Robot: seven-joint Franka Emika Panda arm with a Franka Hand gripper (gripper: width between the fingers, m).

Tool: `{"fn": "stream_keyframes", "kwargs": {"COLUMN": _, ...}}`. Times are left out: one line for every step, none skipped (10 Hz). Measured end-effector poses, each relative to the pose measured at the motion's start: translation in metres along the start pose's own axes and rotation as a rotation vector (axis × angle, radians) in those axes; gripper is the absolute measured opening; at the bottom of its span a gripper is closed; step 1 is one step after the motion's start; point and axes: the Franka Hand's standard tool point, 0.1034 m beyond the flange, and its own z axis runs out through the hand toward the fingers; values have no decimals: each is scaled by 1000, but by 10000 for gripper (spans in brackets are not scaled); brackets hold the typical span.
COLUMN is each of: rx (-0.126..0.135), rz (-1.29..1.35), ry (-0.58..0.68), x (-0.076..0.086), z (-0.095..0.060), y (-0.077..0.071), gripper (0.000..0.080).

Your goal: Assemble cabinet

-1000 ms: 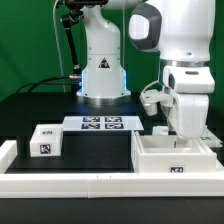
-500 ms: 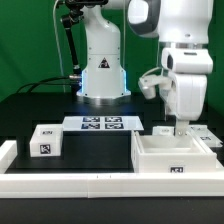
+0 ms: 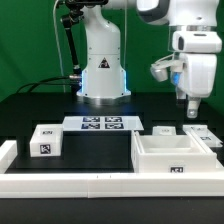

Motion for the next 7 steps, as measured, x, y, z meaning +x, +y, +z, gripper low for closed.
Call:
{"fn": "stream_keyframes", "kwargs": {"rx": 9, "rz": 21, "ry": 6, "x": 10, "z": 5, "y": -8, "gripper": 797}}
{"fn": "stream_keyframes", "kwargs": {"rx": 10, "rz": 11, "ry": 4, "x": 9, "z": 6, "y": -7, "gripper": 797}}
{"fn": "stream_keyframes", "kwargs": {"rx": 11, "rz": 15, "ry": 4, "x": 8, "z": 6, "y": -6, "gripper": 797}}
{"fn": "stream_keyframes", "kwargs": {"rx": 11, "rz": 14, "ry": 4, "x": 8, "z": 6, "y": -7, "gripper": 797}}
{"fn": "stream_keyframes", "kwargs": {"rx": 12, "rz": 14, "ry": 4, "x": 8, "z": 6, "y": -7, "gripper": 797}}
{"fn": "stream_keyframes", "kwargs": {"rx": 13, "rz": 14, "ry": 7, "x": 11, "z": 7, "y": -10, "gripper": 797}}
{"fn": "stream_keyframes", "kwargs": {"rx": 18, "rz": 7, "ry": 14, "x": 12, "z": 11, "y": -20, "gripper": 797}}
